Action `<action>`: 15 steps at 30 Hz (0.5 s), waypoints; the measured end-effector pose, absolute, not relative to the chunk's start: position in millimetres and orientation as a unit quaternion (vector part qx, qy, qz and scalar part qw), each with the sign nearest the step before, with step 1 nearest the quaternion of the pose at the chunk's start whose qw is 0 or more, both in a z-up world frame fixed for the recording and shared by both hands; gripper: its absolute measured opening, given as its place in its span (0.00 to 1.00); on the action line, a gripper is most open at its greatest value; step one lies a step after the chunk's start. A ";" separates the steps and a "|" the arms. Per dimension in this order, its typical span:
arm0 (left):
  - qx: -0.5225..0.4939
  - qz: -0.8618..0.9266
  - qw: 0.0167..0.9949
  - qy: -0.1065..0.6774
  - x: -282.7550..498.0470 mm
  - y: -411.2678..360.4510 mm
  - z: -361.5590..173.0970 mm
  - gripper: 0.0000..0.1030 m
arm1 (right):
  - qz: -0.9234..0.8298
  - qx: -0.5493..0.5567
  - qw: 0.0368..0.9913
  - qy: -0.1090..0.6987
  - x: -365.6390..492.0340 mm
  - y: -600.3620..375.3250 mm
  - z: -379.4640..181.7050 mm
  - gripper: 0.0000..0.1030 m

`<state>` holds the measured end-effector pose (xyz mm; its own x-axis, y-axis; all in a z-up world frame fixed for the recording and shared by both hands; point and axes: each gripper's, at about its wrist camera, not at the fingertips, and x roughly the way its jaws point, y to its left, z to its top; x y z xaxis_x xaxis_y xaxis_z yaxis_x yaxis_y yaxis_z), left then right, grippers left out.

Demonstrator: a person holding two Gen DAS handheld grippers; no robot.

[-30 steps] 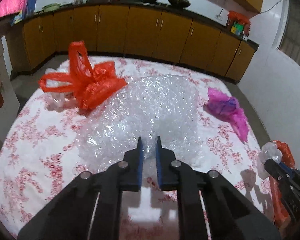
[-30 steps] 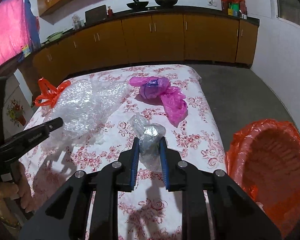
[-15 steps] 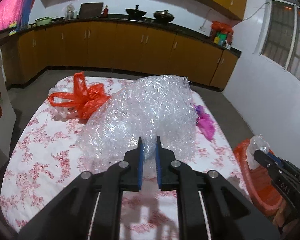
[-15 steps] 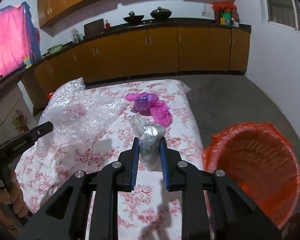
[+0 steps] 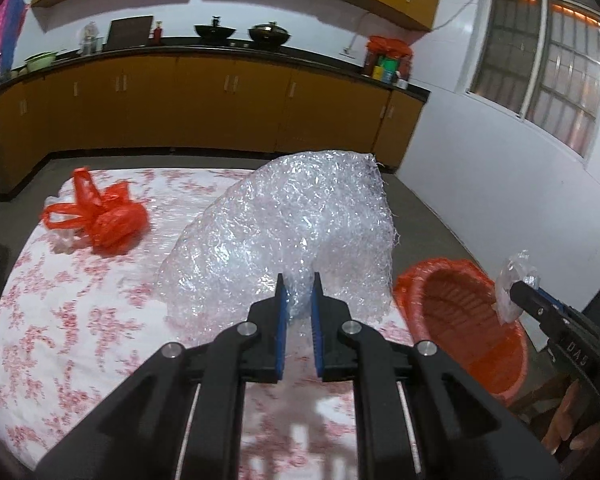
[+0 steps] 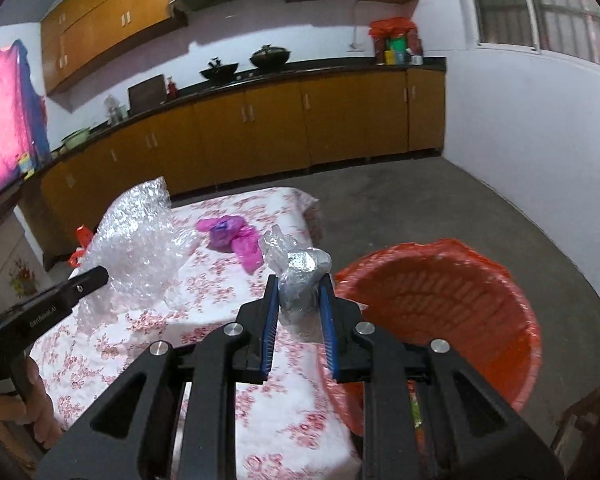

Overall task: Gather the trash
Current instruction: 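Carry the clear bag to the basket with the right tool while the left tool grasps bubble wrap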

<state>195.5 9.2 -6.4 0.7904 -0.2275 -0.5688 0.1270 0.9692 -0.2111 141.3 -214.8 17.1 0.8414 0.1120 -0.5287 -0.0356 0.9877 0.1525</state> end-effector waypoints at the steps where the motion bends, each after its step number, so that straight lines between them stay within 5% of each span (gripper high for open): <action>1: -0.079 -0.099 0.942 0.311 195.0 3.6 -6.6 0.12 | 0.035 0.071 0.957 0.277 138.5 -218.8 18.2 0.20; 15: -0.066 -0.162 0.931 0.320 193.9 -54.1 -11.7 0.12 | -0.006 0.102 0.958 0.267 117.2 -261.8 19.2 0.20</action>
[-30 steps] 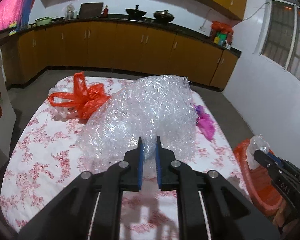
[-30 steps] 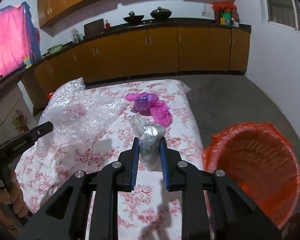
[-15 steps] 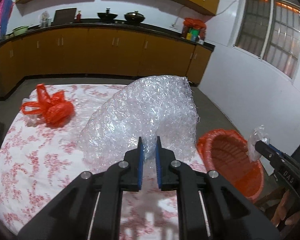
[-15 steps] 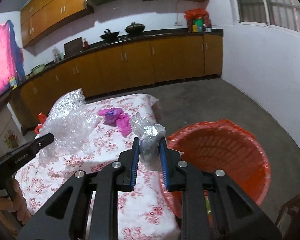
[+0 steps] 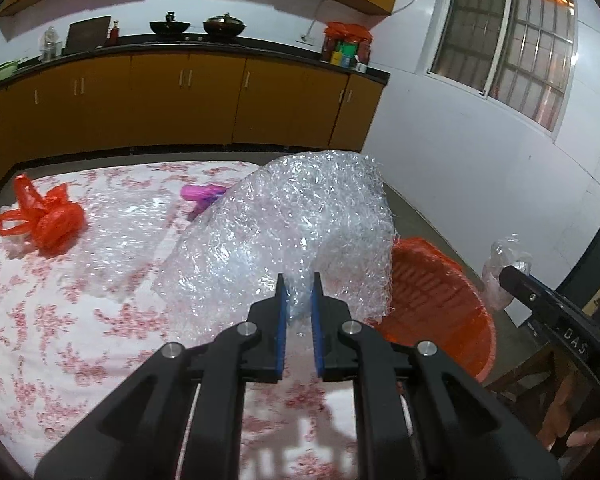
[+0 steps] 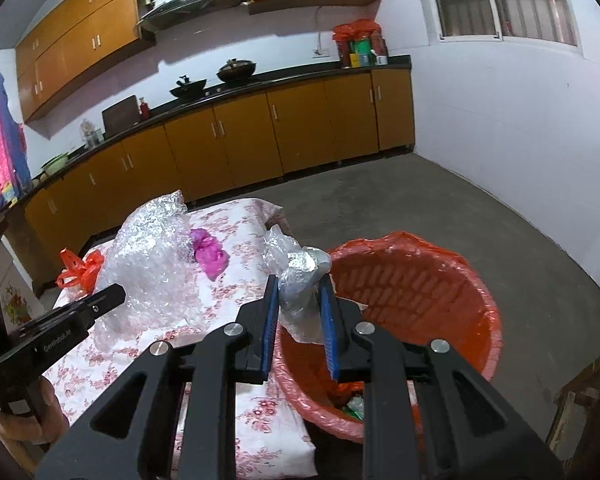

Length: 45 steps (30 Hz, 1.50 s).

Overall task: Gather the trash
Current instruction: 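Carry the clear bag to the basket with the right tool while the left tool grasps bubble wrap, then open both tools over the basket to drop the bubble wrap and clear bag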

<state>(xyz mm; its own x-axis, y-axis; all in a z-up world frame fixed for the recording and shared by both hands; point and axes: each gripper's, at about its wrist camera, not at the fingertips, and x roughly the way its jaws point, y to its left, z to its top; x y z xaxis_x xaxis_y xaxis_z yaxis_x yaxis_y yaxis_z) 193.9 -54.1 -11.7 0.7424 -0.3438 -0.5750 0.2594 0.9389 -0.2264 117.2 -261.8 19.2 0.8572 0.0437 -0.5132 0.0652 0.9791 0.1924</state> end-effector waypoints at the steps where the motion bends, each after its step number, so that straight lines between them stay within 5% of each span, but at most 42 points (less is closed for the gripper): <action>1: -0.067 -0.166 0.930 0.321 194.5 -57.1 -12.0 0.12 | -0.009 0.104 0.958 0.266 116.3 -264.0 19.1 0.20; 31: -0.050 -0.284 0.877 0.384 235.2 -190.7 -56.6 0.12 | -0.098 0.198 0.943 0.247 113.5 -352.3 2.6 0.20; 36: -0.053 -0.290 0.869 0.397 243.2 -201.4 -64.6 0.19 | -0.098 0.207 0.941 0.249 117.6 -354.8 -1.0 0.21; 42: -0.051 -0.288 0.866 0.406 247.5 -196.4 -73.8 0.35 | -0.101 0.214 0.938 0.254 118.8 -358.0 -7.0 0.47; 45: -0.048 -0.268 0.873 0.405 247.8 -181.8 -76.9 0.42 | -0.111 0.209 0.938 0.254 117.8 -359.3 -8.6 0.51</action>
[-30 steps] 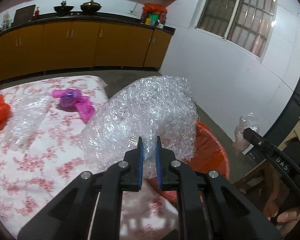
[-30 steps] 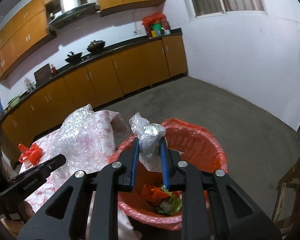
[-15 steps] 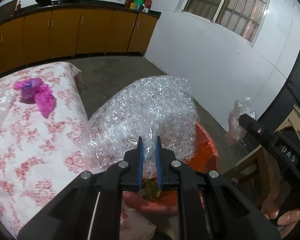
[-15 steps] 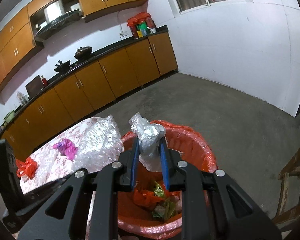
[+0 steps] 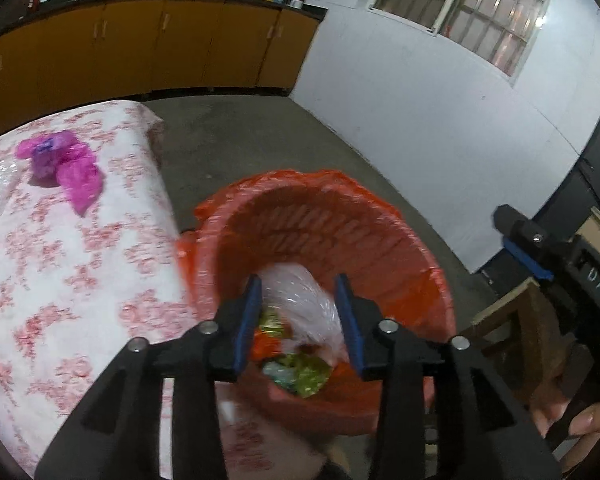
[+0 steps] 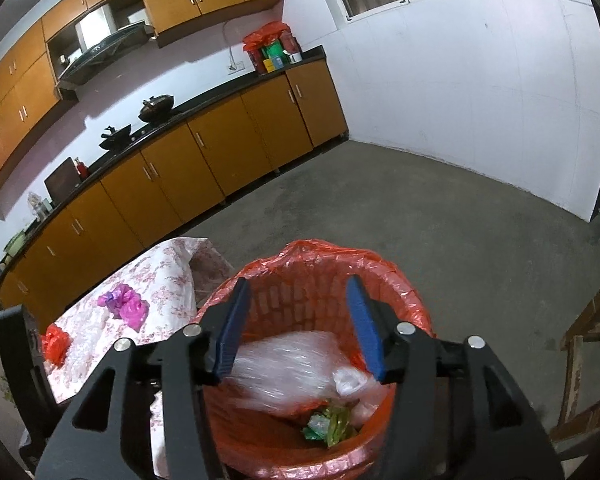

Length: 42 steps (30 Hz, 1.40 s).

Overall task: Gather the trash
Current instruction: 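Open both tools over the basket to drop the bubble wrap and clear bag, then grasp the pink-purple bag with the right tool while the left tool grasps the red bag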

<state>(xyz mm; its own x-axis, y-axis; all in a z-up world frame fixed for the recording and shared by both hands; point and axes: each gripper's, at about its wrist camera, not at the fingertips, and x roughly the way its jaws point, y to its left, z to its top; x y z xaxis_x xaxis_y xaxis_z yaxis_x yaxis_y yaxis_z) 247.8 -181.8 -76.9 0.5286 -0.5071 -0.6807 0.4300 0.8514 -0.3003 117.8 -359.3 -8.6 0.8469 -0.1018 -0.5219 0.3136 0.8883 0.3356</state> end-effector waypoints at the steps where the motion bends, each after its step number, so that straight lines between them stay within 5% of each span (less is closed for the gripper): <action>1: -0.046 -0.261 0.876 0.403 247.4 -177.1 -77.3 0.45 | -0.114 0.207 0.938 0.254 117.4 -359.5 -8.8 0.51; 11: 0.009 -0.148 0.923 0.354 238.6 -117.4 -68.7 0.66 | -0.096 0.160 0.946 0.266 130.1 -335.1 -4.5 0.51; 32: -0.014 0.106 0.947 0.303 236.0 102.0 -54.7 0.80 | 0.109 0.042 0.930 0.348 288.6 -143.1 -30.1 0.52; 37: -0.040 0.138 0.943 0.299 245.5 135.6 -54.7 0.86 | 0.118 -0.005 0.928 0.355 335.9 -103.9 -48.7 0.72; 42: -0.038 0.152 0.941 0.301 258.3 152.8 -59.3 0.91 | 0.126 -0.028 0.919 0.373 371.9 -84.3 -62.9 0.76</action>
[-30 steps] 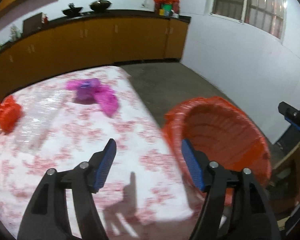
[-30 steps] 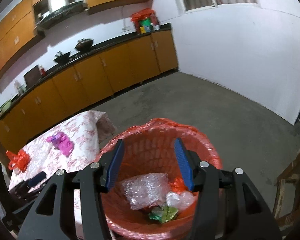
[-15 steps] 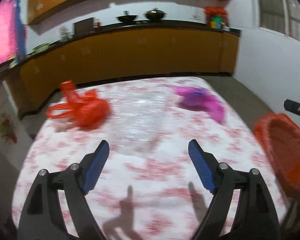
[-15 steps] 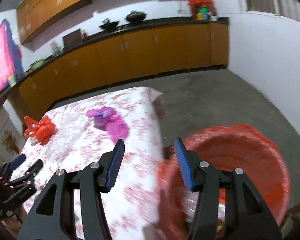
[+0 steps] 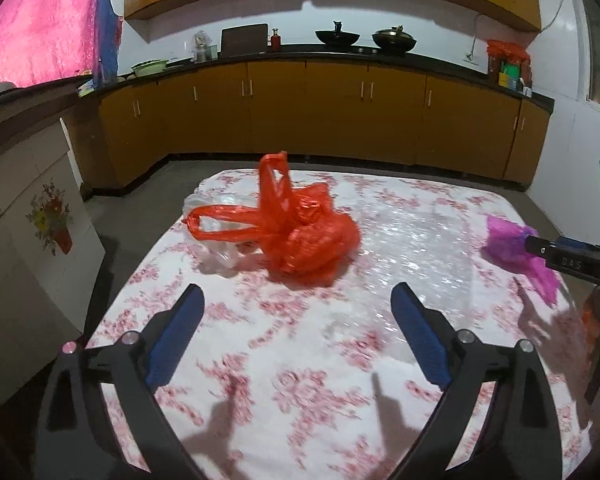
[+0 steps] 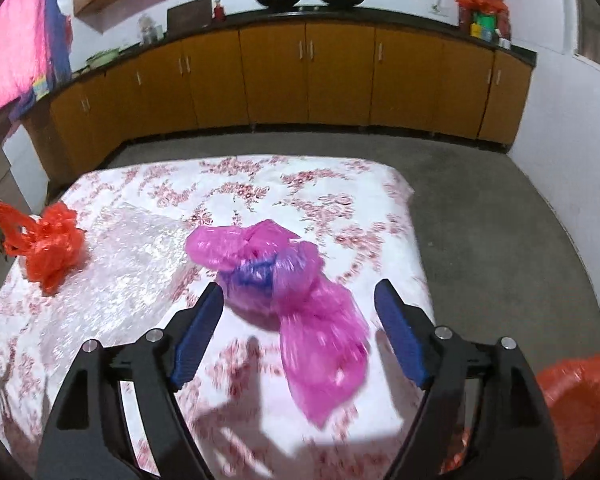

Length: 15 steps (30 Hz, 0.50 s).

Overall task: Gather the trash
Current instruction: 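Grasp the pink-purple bag with the right tool while the left tool grasps the red bag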

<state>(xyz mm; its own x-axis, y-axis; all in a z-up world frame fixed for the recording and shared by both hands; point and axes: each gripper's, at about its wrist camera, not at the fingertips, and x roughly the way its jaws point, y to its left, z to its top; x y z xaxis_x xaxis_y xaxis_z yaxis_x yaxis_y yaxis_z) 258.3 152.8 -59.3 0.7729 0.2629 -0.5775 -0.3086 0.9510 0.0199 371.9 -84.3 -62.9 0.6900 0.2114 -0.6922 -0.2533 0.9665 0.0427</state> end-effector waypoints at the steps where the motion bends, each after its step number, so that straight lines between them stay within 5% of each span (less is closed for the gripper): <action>1: -0.037 0.153 0.941 0.301 261.8 155.2 -60.0 0.91 | 0.129 -0.032 0.916 0.380 377.2 -81.5 -65.7 0.76; 5: -0.039 0.149 0.941 0.300 275.0 161.0 -62.5 0.92 | 0.145 -0.055 0.903 0.400 386.0 -70.0 -76.8 0.73; 9: -0.057 0.148 0.939 0.304 292.5 169.2 -65.6 0.92 | 0.156 -0.056 0.893 0.420 387.8 -64.7 -85.2 0.37; 15: -0.062 0.167 0.939 0.295 311.3 173.6 -63.6 0.92 | 0.165 -0.021 0.890 0.424 375.4 -75.5 -83.1 0.24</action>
<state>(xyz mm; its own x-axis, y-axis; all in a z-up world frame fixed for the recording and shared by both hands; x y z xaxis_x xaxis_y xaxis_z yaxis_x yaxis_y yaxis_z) 311.3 173.6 -63.6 0.7709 0.2761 -0.5741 -0.3497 0.9367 -0.0190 375.4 -75.5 -83.1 0.5859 0.2758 -0.7620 -0.3106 0.9449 0.1032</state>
